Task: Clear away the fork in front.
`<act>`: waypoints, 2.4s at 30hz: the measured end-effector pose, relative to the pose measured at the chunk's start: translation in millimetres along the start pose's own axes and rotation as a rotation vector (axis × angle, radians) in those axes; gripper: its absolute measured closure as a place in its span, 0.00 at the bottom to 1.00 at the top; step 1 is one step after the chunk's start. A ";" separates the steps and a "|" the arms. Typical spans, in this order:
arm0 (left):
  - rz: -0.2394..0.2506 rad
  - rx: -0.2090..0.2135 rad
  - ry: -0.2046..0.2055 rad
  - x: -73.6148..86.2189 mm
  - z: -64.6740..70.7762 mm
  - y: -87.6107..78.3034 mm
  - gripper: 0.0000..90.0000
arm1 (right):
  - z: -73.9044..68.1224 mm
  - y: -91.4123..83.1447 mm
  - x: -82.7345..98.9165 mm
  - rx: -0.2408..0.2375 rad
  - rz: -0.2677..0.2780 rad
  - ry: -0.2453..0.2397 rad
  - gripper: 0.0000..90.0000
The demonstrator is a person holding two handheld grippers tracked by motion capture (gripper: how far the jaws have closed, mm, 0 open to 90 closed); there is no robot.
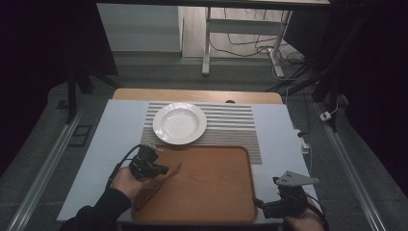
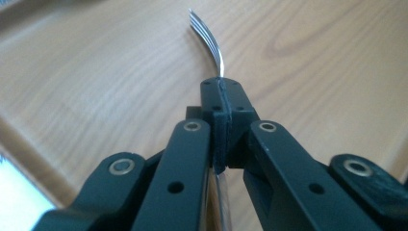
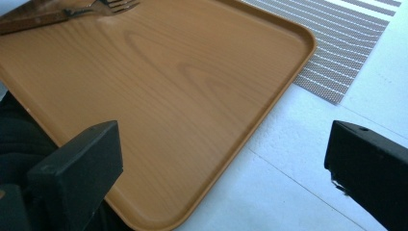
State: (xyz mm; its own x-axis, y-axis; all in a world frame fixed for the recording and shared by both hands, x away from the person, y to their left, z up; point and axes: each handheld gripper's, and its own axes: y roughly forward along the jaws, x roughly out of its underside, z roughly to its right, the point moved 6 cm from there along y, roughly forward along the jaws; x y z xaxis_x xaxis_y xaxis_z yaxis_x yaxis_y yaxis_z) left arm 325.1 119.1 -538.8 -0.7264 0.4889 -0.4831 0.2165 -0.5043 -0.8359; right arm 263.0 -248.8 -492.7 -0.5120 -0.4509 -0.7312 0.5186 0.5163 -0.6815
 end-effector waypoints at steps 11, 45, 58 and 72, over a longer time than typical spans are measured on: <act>-0.019 -0.006 -0.003 -16.0 -9.4 20.6 0.99 | -1.8 2.3 1.0 -0.005 -0.028 -0.020 0.00; -0.121 0.058 0.173 -10.3 52.7 51.7 0.99 | -2.2 3.1 1.4 -0.001 -0.036 -0.028 0.00; -0.089 -0.044 0.034 -6.4 1.1 35.0 0.99 | -2.2 3.4 1.4 -0.002 -0.037 -0.028 0.00; -0.095 -0.088 -0.077 6.2 -34.6 17.8 0.98 | -1.5 3.6 1.6 -0.001 -0.041 -0.025 0.00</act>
State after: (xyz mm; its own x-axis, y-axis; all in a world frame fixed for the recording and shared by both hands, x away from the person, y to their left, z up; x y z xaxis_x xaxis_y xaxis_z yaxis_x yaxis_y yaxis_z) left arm 347.0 137.8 -565.7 -0.7934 0.4739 -0.3821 0.1984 -0.3921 -0.8983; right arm 263.0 -246.5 -496.2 -0.5152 -0.4897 -0.7034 0.4970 0.4979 -0.7107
